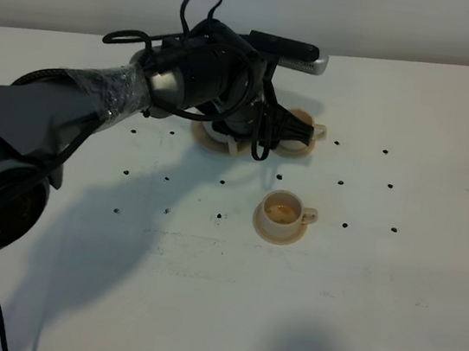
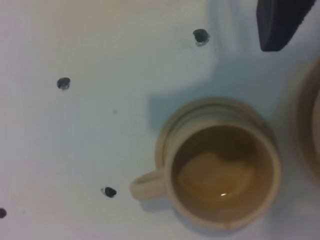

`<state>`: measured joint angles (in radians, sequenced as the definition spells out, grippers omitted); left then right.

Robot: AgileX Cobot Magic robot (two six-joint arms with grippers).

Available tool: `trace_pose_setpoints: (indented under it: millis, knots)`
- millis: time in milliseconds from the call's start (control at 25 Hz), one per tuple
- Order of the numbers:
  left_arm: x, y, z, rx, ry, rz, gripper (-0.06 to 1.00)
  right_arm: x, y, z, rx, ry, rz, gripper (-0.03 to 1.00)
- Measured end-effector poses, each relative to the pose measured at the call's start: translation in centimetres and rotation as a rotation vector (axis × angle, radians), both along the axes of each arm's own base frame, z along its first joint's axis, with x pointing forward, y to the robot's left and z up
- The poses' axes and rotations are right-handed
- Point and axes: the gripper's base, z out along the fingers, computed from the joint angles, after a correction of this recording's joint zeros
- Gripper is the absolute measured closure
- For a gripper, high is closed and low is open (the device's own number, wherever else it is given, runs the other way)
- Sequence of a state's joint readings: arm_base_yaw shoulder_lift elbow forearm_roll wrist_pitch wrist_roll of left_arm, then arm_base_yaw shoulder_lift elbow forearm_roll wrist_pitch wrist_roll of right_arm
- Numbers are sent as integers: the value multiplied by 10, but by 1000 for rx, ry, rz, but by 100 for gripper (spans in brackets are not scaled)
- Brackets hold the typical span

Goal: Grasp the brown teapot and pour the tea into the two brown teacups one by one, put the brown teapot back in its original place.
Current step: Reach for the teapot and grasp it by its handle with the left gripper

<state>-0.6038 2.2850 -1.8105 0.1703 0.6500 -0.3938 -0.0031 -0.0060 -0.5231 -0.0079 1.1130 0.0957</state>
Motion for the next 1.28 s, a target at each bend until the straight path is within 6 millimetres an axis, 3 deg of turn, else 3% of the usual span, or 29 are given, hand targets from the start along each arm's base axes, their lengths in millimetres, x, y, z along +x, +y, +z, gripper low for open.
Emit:
trace_pose_setpoints:
  millis: [1280]
  knots:
    - [-9,6,-4,56,111,3,53,0,0,0,0,0,0,46]
